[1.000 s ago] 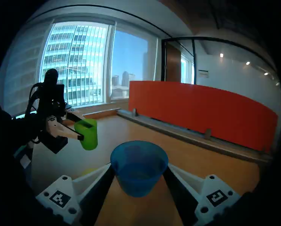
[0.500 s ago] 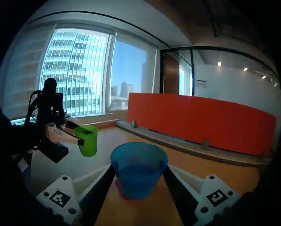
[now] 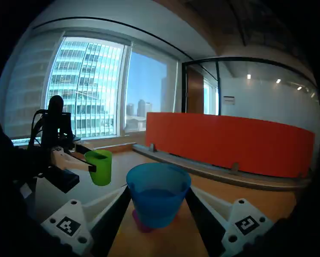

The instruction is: Pour water

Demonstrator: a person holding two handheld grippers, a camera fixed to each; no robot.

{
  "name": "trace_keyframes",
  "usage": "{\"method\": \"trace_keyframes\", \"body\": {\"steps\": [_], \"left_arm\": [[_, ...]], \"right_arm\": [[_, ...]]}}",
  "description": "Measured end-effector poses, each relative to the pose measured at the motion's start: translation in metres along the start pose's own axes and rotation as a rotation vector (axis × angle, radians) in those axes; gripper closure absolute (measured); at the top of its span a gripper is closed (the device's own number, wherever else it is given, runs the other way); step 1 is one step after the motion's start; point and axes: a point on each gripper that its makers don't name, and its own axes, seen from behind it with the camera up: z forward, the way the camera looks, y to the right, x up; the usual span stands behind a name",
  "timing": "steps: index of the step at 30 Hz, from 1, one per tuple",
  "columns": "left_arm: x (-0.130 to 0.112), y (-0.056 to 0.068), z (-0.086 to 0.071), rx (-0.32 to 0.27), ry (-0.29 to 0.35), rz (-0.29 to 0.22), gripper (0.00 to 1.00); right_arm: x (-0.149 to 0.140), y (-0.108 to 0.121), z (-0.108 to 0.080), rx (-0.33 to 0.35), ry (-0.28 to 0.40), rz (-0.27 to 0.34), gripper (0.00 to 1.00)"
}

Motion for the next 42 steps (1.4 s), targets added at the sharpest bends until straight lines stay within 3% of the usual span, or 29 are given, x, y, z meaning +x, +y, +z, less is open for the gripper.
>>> {"method": "trace_keyframes", "body": {"steps": [18,30,42], "left_arm": [[0.003,0.015,0.003,-0.017,0.013,0.022,0.13],[0.002,0.030,0.010,-0.036,0.009,0.032,0.13],[0.003,0.045,0.016,-0.065,0.010,0.024,0.13]], "right_arm": [[0.014,-0.002,0.008,0.033,-0.013,-0.047,0.11],[0.046,-0.014,0.016,0.075,0.000,-0.172,0.11],[0.084,-0.022,0.022,0.094,0.013,-0.350,0.11]]}}
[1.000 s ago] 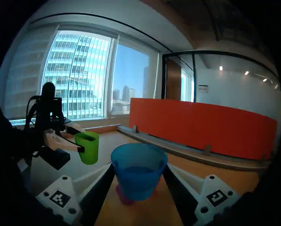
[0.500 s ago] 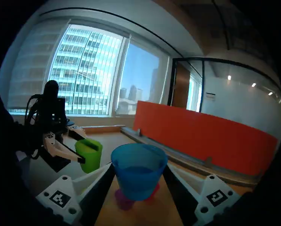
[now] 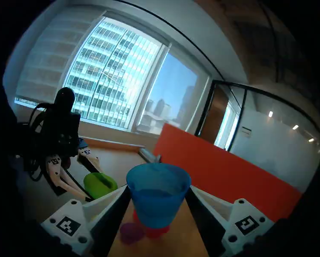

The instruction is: Pour water

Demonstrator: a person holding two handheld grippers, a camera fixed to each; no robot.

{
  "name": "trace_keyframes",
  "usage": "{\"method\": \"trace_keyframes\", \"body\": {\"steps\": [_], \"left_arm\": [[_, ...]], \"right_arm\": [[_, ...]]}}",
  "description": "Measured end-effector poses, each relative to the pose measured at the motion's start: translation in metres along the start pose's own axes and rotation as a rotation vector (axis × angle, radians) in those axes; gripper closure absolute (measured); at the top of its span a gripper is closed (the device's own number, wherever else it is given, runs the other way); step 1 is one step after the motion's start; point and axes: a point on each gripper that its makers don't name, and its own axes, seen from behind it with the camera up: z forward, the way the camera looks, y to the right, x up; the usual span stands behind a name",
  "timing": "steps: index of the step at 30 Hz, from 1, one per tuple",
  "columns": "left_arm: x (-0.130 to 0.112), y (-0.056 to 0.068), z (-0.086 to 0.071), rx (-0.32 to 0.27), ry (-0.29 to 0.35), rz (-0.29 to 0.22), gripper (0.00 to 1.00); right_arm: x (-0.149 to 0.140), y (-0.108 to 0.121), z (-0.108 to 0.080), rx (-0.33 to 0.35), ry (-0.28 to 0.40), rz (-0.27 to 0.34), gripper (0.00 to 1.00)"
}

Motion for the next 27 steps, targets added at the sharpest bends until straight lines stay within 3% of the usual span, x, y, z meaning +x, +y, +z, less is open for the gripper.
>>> {"method": "trace_keyframes", "body": {"steps": [14,27], "left_arm": [[0.003,0.019,0.003,-0.034,0.004,0.004,0.13],[0.005,0.025,0.004,-0.048,0.015,0.003,0.13]], "right_arm": [[0.035,0.011,0.016,-0.013,0.015,-0.217,0.11],[0.053,0.021,0.031,-0.039,0.010,-0.407,0.11]]}}
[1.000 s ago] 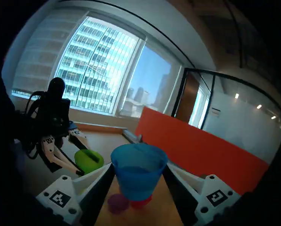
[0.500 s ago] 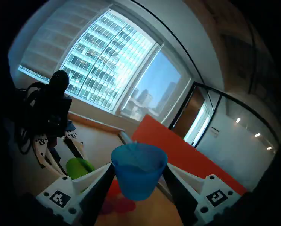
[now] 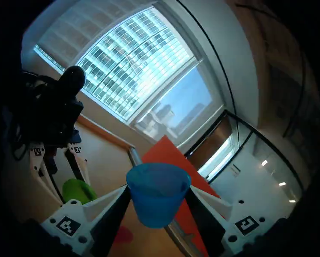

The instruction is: Pour water

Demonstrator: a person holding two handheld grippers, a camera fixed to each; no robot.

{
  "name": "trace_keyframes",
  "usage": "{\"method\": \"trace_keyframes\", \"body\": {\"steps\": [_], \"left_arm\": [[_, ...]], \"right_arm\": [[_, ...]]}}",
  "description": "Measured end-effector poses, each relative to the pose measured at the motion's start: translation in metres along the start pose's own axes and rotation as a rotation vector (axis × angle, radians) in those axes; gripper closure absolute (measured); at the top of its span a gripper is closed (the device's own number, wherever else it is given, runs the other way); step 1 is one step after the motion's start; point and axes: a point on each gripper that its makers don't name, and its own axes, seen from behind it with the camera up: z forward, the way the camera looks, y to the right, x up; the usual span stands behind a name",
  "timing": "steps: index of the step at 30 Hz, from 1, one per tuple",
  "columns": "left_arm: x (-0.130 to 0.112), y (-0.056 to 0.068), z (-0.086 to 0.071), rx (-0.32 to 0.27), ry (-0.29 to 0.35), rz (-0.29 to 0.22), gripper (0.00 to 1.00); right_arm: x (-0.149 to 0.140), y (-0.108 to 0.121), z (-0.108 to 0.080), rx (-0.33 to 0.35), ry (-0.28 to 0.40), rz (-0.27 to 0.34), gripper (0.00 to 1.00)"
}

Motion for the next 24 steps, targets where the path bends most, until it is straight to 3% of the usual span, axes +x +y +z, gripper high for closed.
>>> {"method": "trace_keyframes", "body": {"steps": [24], "left_arm": [[0.006,0.005,0.002,-0.020,0.011,0.004,0.13]], "right_arm": [[-0.002,0.011,0.013,-0.023,-0.033,-0.252,0.11]]}}
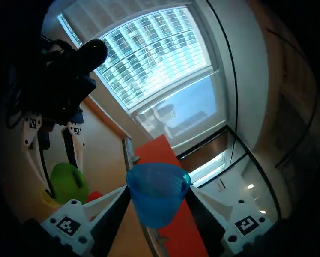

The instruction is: Pour water

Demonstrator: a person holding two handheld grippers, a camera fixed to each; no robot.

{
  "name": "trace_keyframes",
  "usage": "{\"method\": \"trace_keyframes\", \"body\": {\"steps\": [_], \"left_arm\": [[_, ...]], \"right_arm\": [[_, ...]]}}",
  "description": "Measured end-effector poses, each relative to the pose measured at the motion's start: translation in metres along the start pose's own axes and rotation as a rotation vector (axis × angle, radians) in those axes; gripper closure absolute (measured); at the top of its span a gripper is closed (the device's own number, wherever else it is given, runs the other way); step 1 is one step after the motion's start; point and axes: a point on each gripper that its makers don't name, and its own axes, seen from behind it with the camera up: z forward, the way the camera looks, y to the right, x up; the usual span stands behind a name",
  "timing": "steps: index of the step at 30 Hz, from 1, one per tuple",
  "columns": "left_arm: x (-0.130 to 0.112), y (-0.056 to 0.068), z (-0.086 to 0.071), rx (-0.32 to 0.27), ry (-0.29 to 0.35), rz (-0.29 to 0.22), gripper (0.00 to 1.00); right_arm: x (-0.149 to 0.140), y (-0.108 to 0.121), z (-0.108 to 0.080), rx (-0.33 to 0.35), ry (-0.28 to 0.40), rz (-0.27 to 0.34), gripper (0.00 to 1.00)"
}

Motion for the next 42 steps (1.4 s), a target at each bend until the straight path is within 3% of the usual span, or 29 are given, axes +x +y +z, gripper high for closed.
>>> {"method": "trace_keyframes", "body": {"steps": [12,42], "left_arm": [[0.000,0.000,0.001,0.001,-0.001,0.003,0.13],[0.003,0.003,0.002,-0.005,0.001,0.006,0.14]], "right_arm": [[-0.002,0.005,0.001,-0.010,-0.012,-0.097,0.12],[0.001,0.019,-0.001,-0.043,-0.012,-0.227,0.12]]}}
